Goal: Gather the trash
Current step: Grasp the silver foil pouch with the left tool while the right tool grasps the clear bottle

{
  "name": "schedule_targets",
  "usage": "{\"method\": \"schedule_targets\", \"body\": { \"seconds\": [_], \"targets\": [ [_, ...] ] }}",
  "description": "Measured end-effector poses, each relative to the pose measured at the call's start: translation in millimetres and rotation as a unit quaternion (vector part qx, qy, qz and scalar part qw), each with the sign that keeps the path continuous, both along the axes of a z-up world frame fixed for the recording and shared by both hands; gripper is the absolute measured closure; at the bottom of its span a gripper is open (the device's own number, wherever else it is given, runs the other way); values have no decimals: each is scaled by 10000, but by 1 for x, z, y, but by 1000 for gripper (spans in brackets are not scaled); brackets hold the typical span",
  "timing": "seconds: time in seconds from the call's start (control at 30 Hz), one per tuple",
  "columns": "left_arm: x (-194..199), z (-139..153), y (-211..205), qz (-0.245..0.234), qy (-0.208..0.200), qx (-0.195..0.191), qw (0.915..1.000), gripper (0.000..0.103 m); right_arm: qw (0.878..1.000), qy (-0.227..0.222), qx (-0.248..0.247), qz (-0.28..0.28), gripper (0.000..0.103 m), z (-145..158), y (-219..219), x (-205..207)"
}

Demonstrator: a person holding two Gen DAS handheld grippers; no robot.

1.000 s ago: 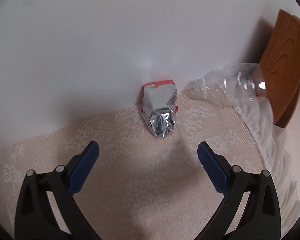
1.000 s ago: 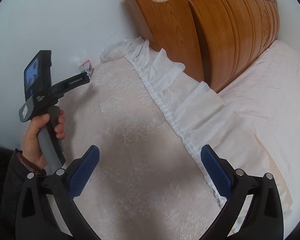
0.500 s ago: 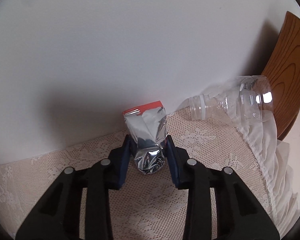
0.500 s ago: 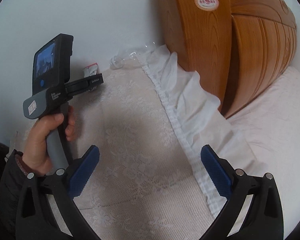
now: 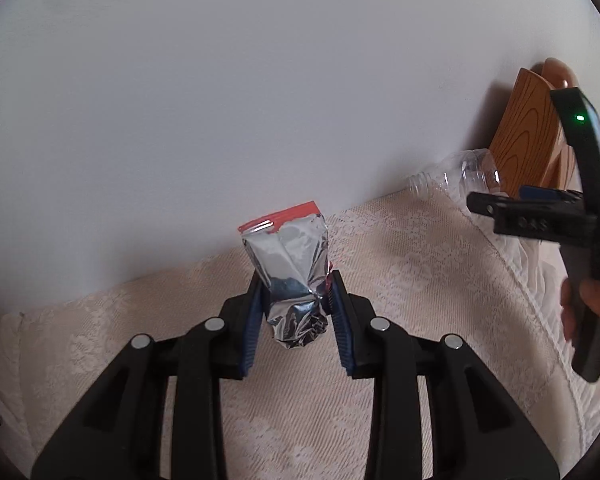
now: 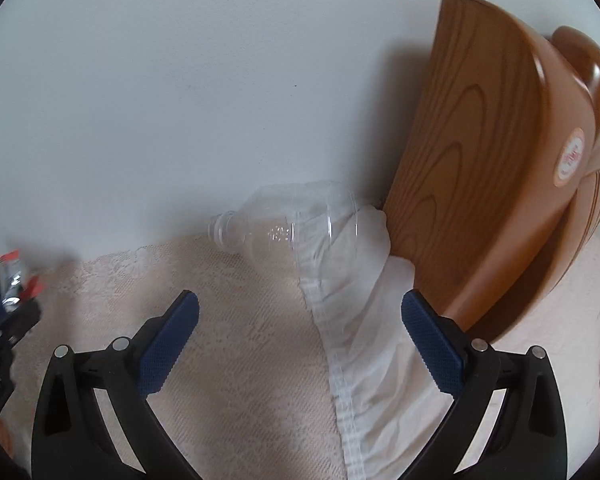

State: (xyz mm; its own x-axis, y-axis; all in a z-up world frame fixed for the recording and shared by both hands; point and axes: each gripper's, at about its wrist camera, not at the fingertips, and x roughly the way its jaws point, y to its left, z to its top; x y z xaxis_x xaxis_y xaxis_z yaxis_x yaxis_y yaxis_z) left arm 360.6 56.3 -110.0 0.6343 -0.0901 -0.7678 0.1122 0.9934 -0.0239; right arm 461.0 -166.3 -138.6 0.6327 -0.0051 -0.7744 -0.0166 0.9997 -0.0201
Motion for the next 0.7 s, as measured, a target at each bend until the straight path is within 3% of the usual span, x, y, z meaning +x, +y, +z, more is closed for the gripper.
{"method": "schedule_targets", "body": {
  "seconds": [0.17, 0.27, 0.57, 0.7],
  "targets": [
    [-24, -3, 25, 97, 82, -53, 9999, 71, 9999, -42, -104, 82, 5, -6, 5, 17],
    [-37, -6, 46, 102, 121, -105, 9998, 71, 9992, -2, 318, 227, 22, 1, 8, 11],
    [-49, -7, 60, 151, 236, -388, 9989, 71, 9917, 261, 446, 1178, 22, 14, 53, -16],
    [-53, -6, 69, 242, 290, -481, 9981, 71, 9951, 139, -137, 974, 21, 25, 61, -29]
  ]
}}
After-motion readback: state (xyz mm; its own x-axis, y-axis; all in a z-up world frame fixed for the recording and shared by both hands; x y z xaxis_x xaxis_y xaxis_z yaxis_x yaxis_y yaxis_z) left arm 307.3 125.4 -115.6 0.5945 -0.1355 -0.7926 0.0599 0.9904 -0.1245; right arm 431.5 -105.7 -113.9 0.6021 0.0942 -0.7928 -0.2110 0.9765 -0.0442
